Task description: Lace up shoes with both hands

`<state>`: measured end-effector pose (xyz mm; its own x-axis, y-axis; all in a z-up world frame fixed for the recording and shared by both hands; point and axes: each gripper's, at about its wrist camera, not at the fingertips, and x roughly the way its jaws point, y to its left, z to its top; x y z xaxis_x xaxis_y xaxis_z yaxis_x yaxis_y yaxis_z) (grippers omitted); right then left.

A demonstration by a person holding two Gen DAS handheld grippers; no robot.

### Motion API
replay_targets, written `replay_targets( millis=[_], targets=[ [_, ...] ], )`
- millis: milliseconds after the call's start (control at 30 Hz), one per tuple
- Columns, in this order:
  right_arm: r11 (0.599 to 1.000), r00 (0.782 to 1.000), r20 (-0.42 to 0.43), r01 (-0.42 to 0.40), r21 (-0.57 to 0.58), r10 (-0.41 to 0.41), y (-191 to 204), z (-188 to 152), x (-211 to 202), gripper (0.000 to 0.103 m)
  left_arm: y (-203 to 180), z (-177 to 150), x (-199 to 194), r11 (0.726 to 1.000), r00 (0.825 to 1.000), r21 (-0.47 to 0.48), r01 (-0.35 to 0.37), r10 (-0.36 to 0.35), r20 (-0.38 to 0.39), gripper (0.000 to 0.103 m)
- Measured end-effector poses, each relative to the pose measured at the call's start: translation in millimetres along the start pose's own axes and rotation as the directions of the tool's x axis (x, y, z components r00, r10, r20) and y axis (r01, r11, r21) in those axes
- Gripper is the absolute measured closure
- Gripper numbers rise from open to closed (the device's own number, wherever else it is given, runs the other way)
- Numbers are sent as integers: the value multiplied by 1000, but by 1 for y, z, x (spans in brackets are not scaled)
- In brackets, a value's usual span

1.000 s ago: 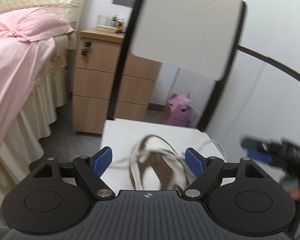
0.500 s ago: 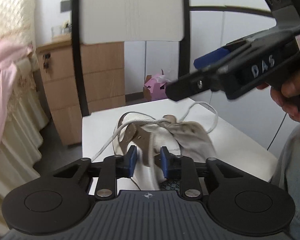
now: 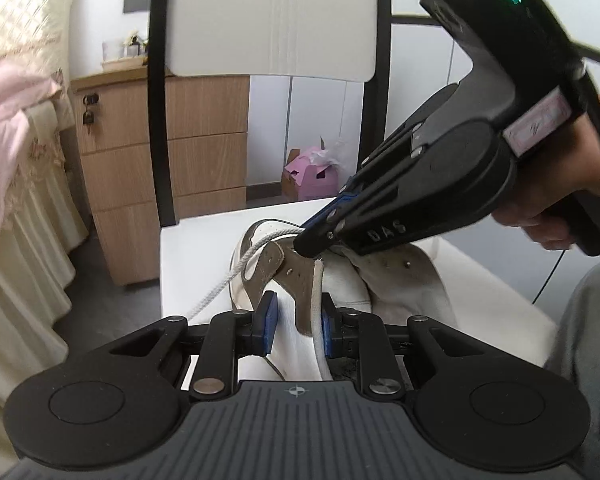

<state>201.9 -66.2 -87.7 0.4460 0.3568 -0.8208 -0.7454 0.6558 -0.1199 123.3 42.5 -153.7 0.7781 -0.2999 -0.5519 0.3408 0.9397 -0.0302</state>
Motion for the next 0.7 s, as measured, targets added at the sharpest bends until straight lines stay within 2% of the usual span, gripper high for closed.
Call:
replay_targets(
  millis=[167, 400, 567, 700],
  targets=[
    [985, 991, 122, -68, 159, 49, -8, -11, -12, 101, -13, 0, 9, 994, 1000, 105, -23, 24, -10, 78],
    [968, 969, 236, -126, 215, 73, -13, -14, -33, 101, -16, 1, 15, 990, 1000, 139, -16, 19, -18, 78],
    [956, 929, 355, -191, 221, 103, -12, 6, -60, 101, -17, 2, 17, 990, 1000, 141, -16, 20, -23, 79],
    [948, 882, 454, -242, 207, 126, -9, 28, -85, 101, -17, 2, 18, 990, 999, 139, -18, 22, -24, 79]
  ],
)
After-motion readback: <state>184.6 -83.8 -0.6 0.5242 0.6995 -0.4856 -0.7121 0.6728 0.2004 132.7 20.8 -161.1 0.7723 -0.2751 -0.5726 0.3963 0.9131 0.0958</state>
